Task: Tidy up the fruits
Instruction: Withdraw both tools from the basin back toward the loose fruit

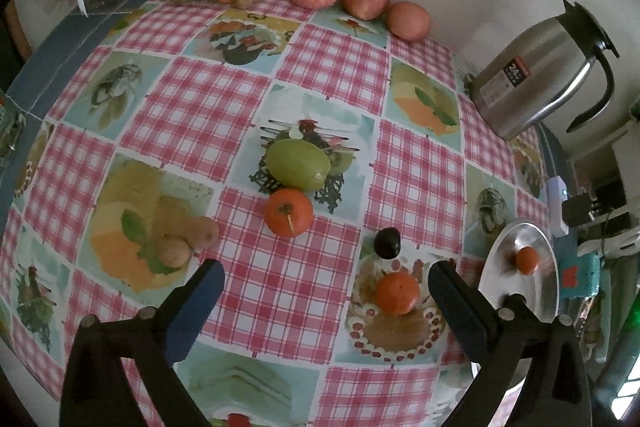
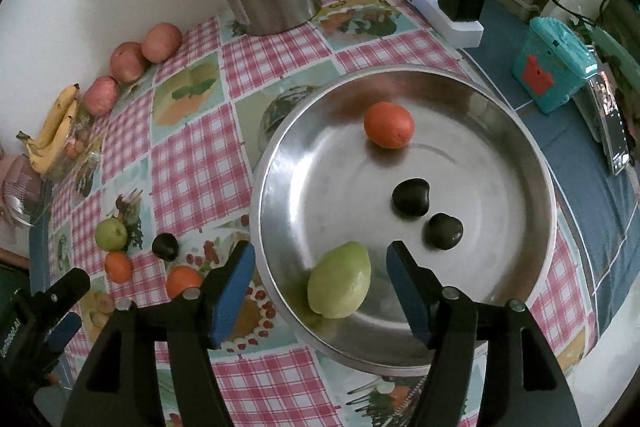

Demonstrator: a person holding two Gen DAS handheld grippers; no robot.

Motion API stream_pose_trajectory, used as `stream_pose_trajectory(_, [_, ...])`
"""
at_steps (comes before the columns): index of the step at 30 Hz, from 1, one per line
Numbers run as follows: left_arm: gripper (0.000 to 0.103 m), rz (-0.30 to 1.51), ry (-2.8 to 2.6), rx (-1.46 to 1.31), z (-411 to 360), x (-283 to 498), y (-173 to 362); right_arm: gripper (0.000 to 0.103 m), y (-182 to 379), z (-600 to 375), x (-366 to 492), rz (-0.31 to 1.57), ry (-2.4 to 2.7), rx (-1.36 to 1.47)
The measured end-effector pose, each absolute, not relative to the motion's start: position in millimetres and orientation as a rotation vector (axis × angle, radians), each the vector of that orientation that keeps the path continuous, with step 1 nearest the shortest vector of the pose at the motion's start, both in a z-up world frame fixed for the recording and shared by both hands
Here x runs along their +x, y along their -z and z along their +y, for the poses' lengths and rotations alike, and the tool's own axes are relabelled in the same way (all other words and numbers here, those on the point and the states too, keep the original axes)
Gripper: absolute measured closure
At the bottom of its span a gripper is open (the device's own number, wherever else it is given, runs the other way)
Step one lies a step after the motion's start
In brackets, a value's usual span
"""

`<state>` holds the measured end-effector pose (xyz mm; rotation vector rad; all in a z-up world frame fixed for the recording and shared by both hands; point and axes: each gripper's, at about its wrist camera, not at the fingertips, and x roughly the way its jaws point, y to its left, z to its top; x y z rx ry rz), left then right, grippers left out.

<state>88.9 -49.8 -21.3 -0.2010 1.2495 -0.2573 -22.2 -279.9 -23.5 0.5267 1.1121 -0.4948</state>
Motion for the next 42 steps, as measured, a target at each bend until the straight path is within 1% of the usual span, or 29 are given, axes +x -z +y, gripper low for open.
stream_pose_trajectory(1, [0.0,1.248,0.258,-0.197,-49.9,89.0,21.2,0.032,23.8,-280.0,-22.1,1.114,0.495,0.525])
stream_pose_trajectory(4, [0.0,1.241,0.261,-0.188,-49.6,89.3,20.5,0.016,24.0,-278.7,-20.6,1.114,0.498,0.519])
stream_pose_trajectory(6, [0.0,1.233,0.258,-0.181,-49.7,89.0,19.8,0.015,23.0,-277.7,-20.2,1.105,0.497,0.514])
stream_pose_trajectory(8, [0.0,1.224,0.26,-0.176,-49.6,88.7,19.0,0.01,22.0,-277.4,-20.0,1.097,0.499,0.509])
stream_pose_trajectory(20, [0.0,1.214,0.272,-0.169,-51.6,88.2,17.8,0.01,23.2,-277.8,-19.1,1.077,0.483,0.52])
stream_pose_trajectory(30, [0.0,1.1,0.297,-0.12,-48.8,87.5,4.0,0.01,20.1,-267.8,-14.1,1.016,0.4,0.542])
stream_pose_trajectory(37, [0.0,1.11,0.303,-0.157,-32.1,92.2,3.5,0.01,21.4,-253.1,-1.2,1.022,0.319,0.546])
stream_pose_trajectory(42, [0.0,1.078,0.257,-0.166,-13.2,96.2,0.0,0.01,12.5,-241.2,3.8,0.971,0.288,0.505])
